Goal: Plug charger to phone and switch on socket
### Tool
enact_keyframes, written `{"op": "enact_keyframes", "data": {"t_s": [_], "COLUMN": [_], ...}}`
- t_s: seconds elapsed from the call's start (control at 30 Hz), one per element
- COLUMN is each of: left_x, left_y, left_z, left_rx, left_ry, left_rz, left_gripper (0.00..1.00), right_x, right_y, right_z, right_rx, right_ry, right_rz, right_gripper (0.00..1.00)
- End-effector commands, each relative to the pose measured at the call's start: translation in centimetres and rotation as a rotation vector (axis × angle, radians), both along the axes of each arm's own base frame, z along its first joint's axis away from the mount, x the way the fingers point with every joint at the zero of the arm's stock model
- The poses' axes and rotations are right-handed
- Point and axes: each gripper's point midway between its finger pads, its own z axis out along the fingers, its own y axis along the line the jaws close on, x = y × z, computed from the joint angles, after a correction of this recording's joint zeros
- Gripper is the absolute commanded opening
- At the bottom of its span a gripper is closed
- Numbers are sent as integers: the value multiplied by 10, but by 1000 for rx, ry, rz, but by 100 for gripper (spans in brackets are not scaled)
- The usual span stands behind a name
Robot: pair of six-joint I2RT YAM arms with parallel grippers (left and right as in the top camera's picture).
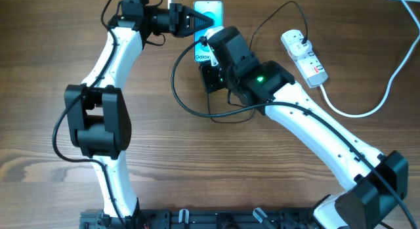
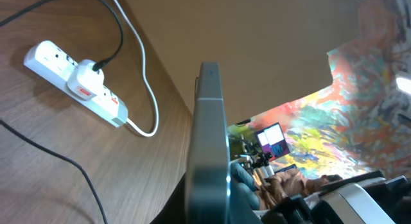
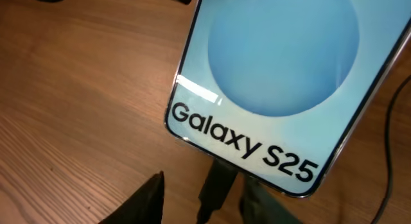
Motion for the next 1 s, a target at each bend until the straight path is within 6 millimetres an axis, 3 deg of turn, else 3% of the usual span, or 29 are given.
{"op": "enact_keyframes", "data": {"t_s": [0.0, 0.1, 0.2, 0.23, 0.33, 0.6, 0.77, 0.97], "left_x": [-12, 1, 13, 14, 6, -11, -26, -27], "left_y": [-3, 4, 11, 13, 14, 16, -4, -12], "left_z": [17, 5, -18, -30, -53, -104, -128, -164], "left_rx": [-24, 36, 134, 182, 282, 548, 593, 650], "left_ry": [-26, 10, 103, 135, 153, 228, 239, 250], "left_rz": [-37, 50, 155, 190, 204, 249, 205, 198], "left_gripper": [4, 4, 4, 4, 4, 4, 4, 4], "right_x": [10, -2, -13, -15, -15, 2, 8, 4], "right_y": [-11, -20, -32, -36, -54, -104, -141, -155], "right_z": [21, 16, 12, 10, 6, -2, -7, -13], "right_rx": [-13, -28, -33, -28, -14, -1, -16, -36], "right_ry": [-55, -2, 67, 93, 148, 222, 260, 296], "right_rz": [-40, -63, -115, -146, -235, -356, -446, -477], "right_gripper": [52, 62, 86, 89, 98, 99, 100, 100]}}
